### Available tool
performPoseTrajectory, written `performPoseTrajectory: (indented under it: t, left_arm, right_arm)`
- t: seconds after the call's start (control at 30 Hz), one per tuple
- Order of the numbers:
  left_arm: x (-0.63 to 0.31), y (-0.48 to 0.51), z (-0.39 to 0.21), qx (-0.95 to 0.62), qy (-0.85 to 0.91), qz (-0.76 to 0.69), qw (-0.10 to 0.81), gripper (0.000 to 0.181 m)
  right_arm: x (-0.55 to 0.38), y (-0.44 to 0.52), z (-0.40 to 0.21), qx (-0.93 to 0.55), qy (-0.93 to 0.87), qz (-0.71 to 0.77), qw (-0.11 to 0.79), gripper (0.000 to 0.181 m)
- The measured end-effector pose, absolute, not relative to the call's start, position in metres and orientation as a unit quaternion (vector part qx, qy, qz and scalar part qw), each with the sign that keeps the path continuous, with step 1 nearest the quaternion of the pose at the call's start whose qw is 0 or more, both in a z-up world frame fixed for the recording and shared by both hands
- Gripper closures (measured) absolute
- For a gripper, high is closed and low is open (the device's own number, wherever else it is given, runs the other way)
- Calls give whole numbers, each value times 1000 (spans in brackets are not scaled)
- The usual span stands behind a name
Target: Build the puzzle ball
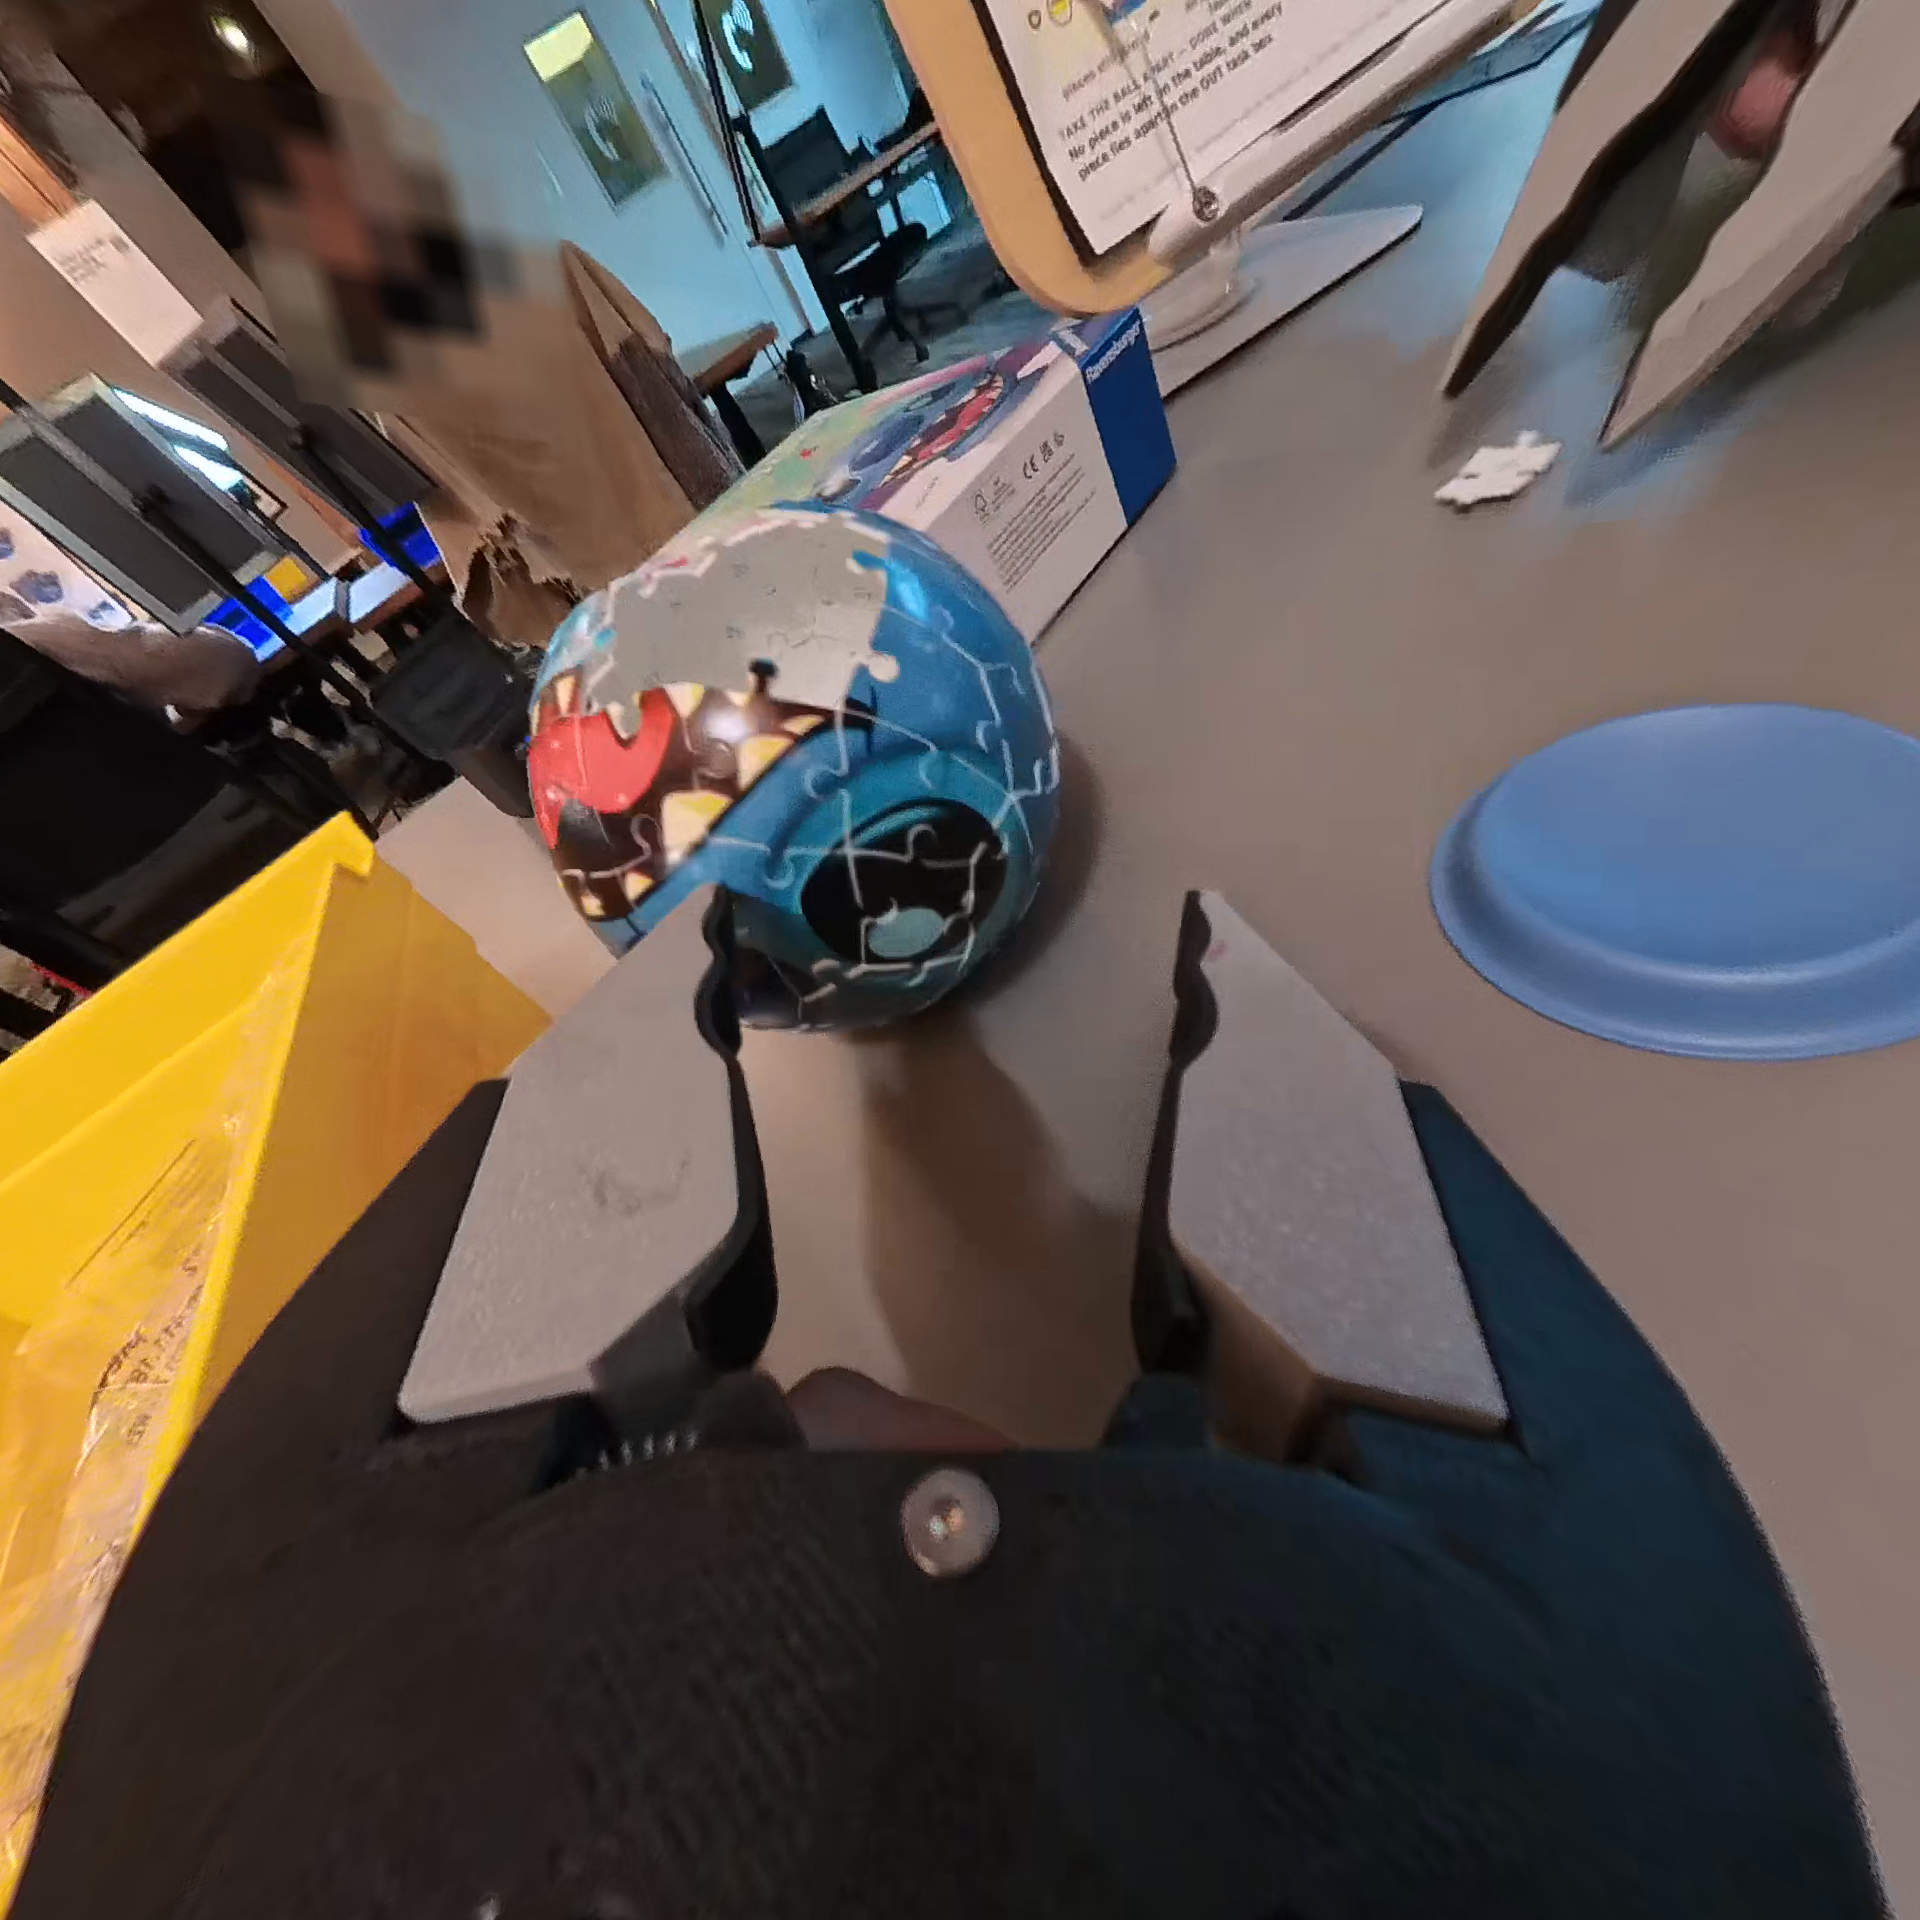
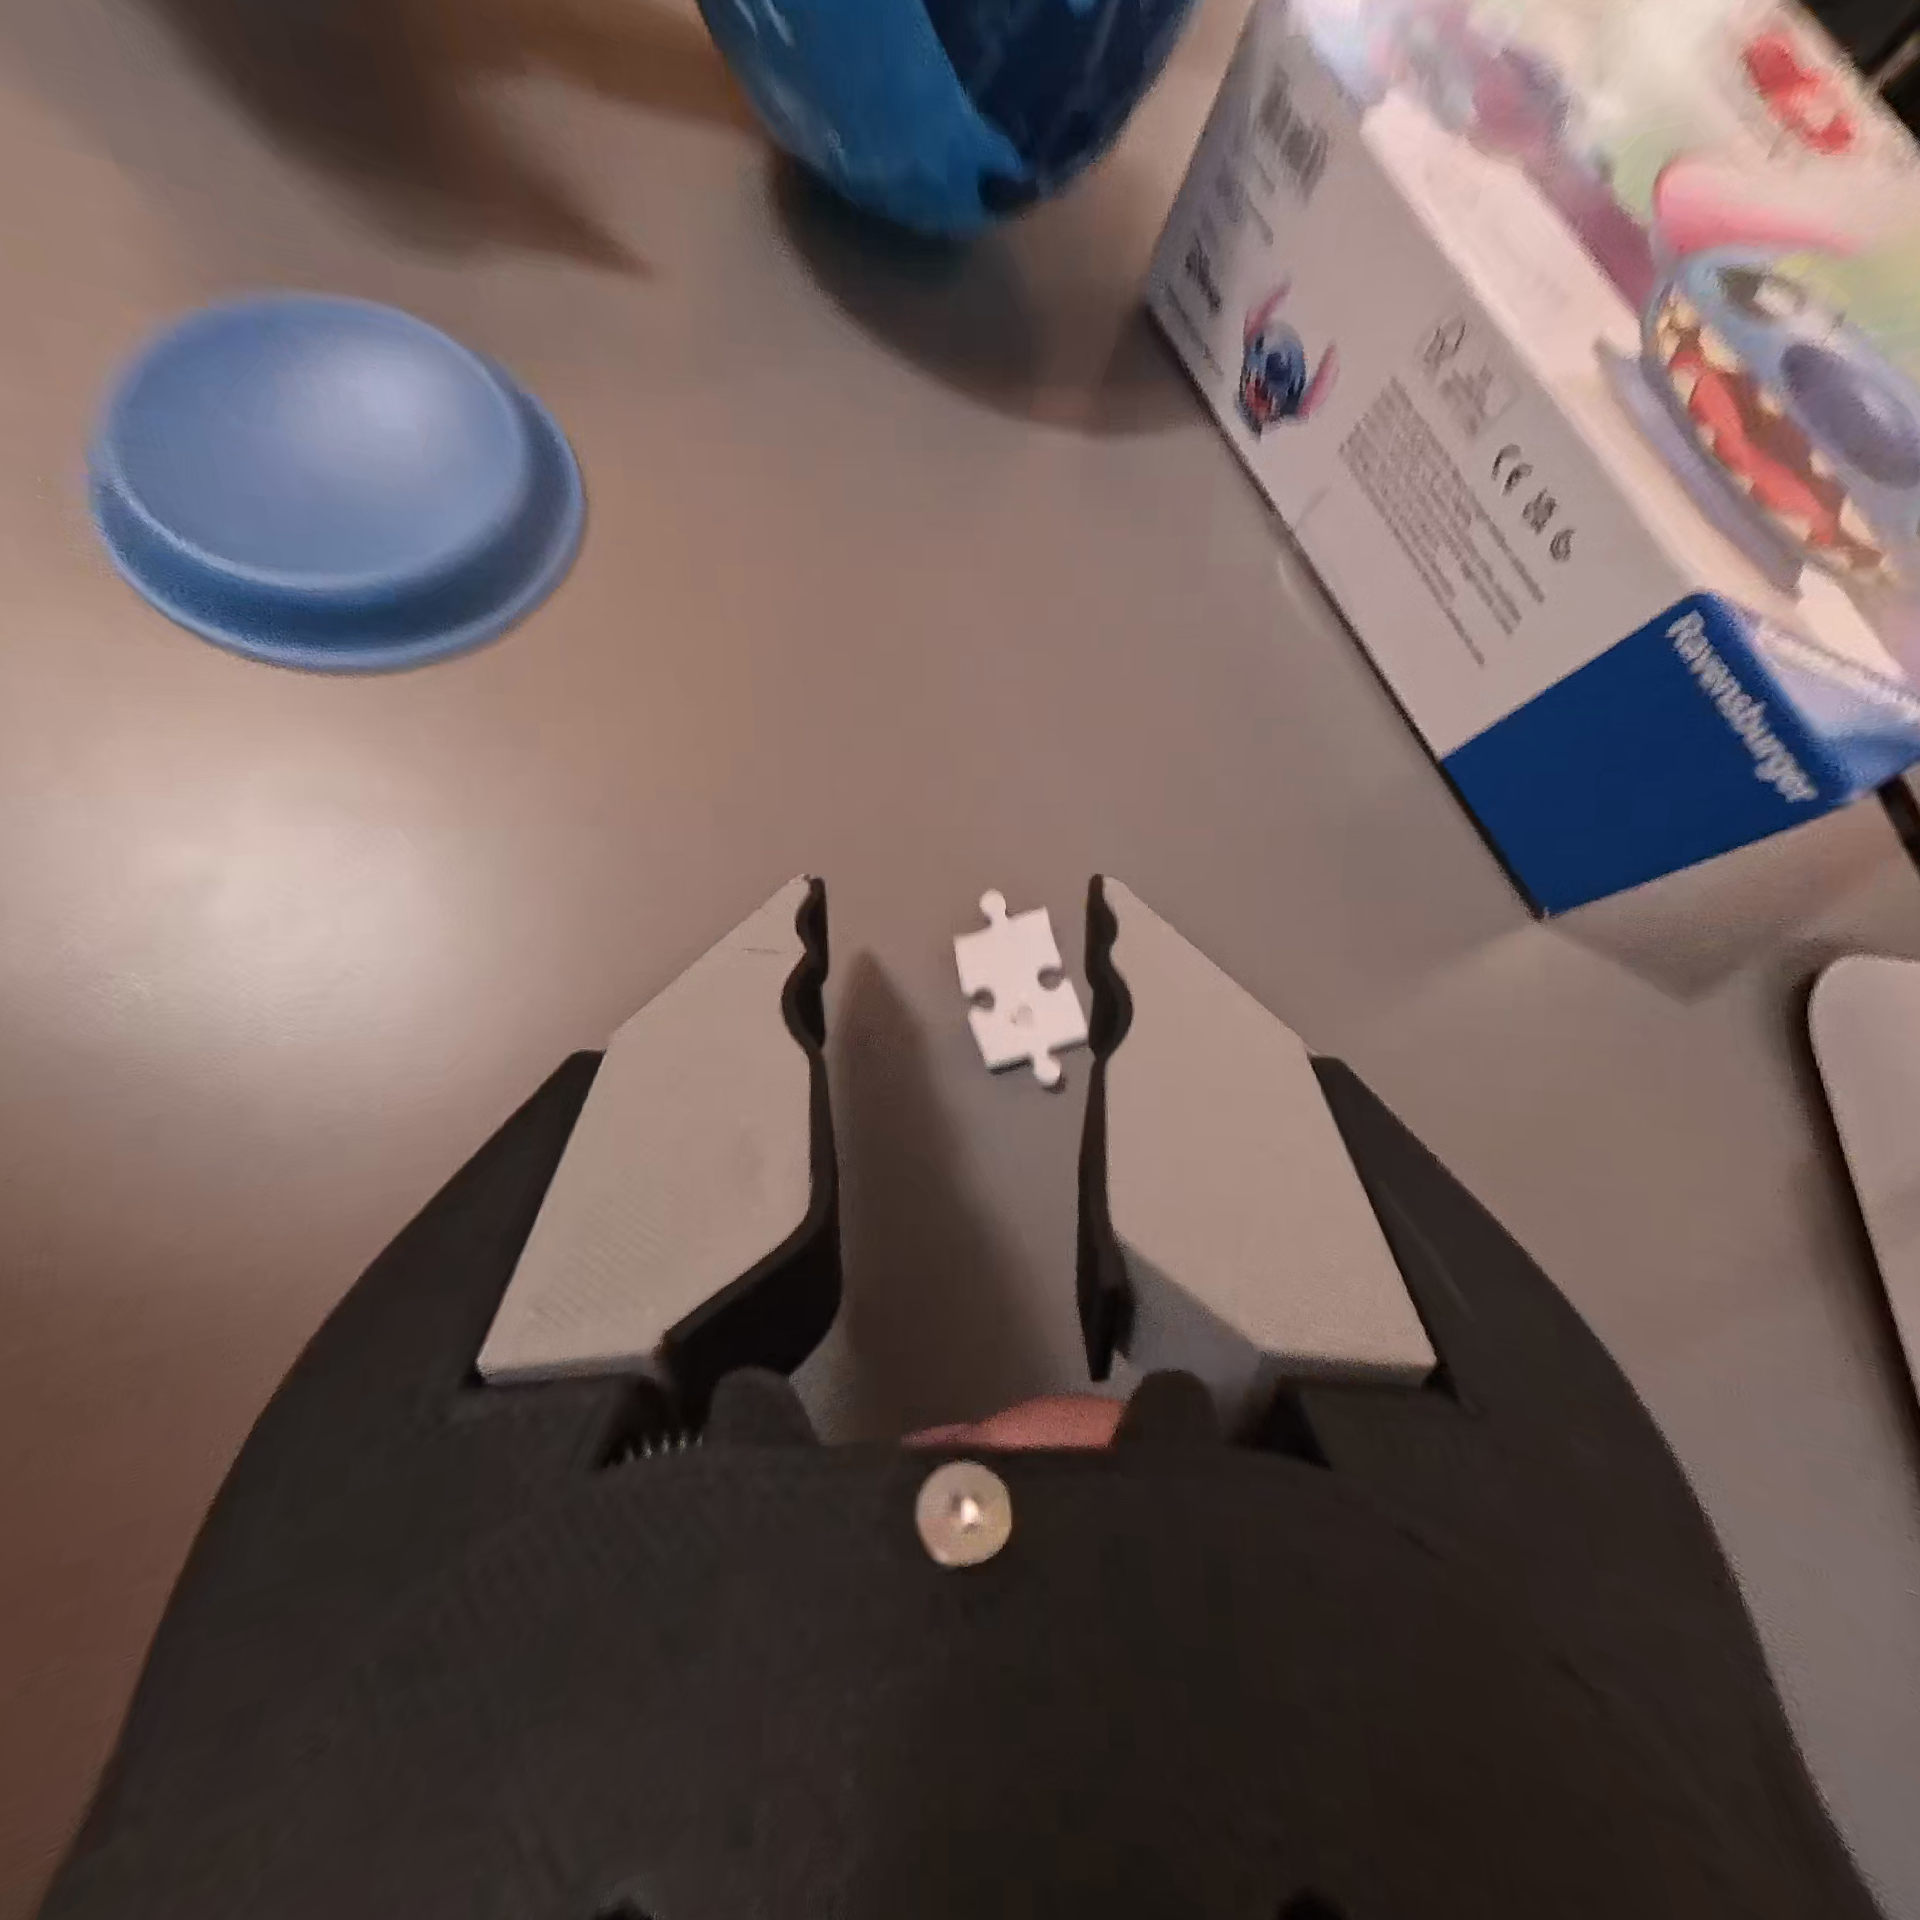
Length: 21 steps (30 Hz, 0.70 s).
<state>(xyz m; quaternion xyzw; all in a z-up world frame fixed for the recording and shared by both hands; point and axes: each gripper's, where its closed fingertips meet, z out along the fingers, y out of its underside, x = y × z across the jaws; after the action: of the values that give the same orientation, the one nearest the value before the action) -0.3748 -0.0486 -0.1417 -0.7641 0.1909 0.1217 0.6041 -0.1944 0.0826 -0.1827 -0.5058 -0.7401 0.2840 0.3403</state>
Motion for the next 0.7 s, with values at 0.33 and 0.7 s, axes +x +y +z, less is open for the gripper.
performPoseTrajectory:
  t: [0.33, 0.7]
  left_arm:
    - [-414, -36, -147, -807, 69, 73, 582, 86]
    - [-437, -25, -166, -848, -8, 8, 529, 83]
  right_arm:
    - [-289, 44, -131, -489, -670, 431, 356, 64]
    - [-387, 27, -138, -477, -676, 447, 340, 47]
